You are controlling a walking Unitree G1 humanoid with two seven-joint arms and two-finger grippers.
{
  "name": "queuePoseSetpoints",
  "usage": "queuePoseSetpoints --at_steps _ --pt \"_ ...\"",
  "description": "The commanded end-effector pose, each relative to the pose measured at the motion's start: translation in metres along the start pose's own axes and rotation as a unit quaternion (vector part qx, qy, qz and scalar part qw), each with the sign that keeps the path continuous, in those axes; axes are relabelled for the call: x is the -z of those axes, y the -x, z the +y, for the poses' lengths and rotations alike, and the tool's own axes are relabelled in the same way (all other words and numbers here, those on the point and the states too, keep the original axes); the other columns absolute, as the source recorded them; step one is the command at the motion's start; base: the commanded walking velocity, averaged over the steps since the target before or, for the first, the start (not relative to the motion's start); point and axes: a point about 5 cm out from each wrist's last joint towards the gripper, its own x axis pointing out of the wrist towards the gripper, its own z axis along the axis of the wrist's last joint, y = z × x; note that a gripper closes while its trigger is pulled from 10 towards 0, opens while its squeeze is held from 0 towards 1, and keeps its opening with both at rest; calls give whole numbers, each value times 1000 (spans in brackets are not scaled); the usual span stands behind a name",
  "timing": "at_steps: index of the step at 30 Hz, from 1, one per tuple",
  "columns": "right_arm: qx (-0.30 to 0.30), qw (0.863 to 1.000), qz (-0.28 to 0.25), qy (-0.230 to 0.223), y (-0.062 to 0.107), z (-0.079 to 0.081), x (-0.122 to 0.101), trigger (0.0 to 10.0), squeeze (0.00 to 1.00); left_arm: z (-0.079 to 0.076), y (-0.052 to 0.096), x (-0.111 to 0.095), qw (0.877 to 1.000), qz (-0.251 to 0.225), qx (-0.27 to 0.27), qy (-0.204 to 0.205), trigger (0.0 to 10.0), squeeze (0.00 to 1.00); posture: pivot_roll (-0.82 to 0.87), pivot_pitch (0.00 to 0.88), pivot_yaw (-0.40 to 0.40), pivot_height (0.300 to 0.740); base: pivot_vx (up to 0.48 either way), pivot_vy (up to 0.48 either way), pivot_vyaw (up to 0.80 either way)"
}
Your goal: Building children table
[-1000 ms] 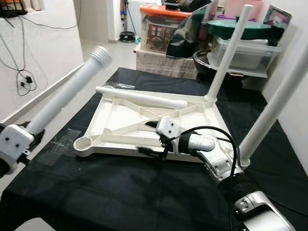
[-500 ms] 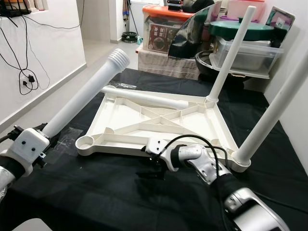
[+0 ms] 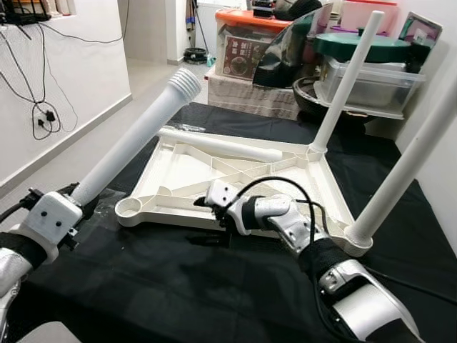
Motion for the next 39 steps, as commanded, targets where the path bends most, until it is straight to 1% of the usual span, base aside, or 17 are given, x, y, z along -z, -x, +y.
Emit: queuePoseSetpoints --at_steps 1,2,4,8,13,15,20,22,23,24,25,26,28,29,33,38,39 --pt "13 1000 4 -3 1 -5 2 10000 0 -4 0 -5 1000 -11 0 7 10000 0 107 0 -113 740 0 0 0" --pt "13 1000 4 -3 1 -5 2 10000 0 -4 0 -5 1000 -11 0 7 10000 0 107 0 -113 740 0 0 0" --pt "36 998 44 3 -6 -4 12 10000 0 -4 0 -6 1000 -11 -1 7 10000 0 108 0 -114 740 0 0 0" --pt "55 997 62 1 -9 -4 17 10000 0 -4 0 -7 1000 -11 -1 7 10000 0 109 0 -113 740 0 0 0" --pt "122 987 95 -39 -17 -7 27 10000 0 -4 -1 -8 1000 -11 -1 8 10000 0 116 0 -115 740 0 0 0" --pt "115 987 102 -45 -19 -4 30 10000 0 -4 -1 -9 1000 -12 -1 8 10000 0 116 0 -115 740 0 0 0" --pt "24 988 144 -50 -21 14 48 10000 0 -3 -2 -9 1000 -11 -1 6 10000 0 116 0 -113 740 0 0 0" --pt "24 988 144 -50 -21 14 48 10000 0 -3 -2 -9 1000 -11 -1 6 10000 0 116 0 -113 740 0 0 0" --pt "9 987 155 -48 -20 17 51 8941 0 -3 -2 -9 1000 -11 0 5 10000 0 115 0 -112 740 0 0 0" --pt "9 987 155 -48 -20 17 51 8941 0 -3 -2 -9 1000 -11 0 5 10000 0 115 0 -112 740 0 0 0" --pt "-5 984 172 -40 -19 19 56 4863 0 -3 -3 -9 1000 -11 0 4 10000 0 116 0 -114 740 0 0 0" --pt "-17 981 189 -32 -18 21 60 3098 0 -3 -4 -9 1000 -11 1 3 10000 0 117 0 -116 740 0 0 0" --pt "-17 981 189 -32 -18 21 60 3098 0 -3 -4 -9 1000 -11 1 3 10000 0 117 0 -116 740 0 0 0" --pt "-23 979 202 -30 -18 22 64 0 0 -3 -4 -9 1000 -12 2 2 10000 0 119 0 -120 740 0 0 0" --pt "-43 973 226 -7 -15 24 68 0 0 -3 -4 -10 1000 -12 3 1 10000 0 120 0 -123 740 0 0 0" --pt "-56 972 229 8 -13 25 70 0 0 -4 -4 -10 1000 -12 4 1 10000 0 117 0 -124 740 0 0 0" --pt "-77 972 218 41 -9 26 69 0 0 -5 -4 -10 1000 -13 11 1 10000 0 114 0 -123 740 0 0 0"
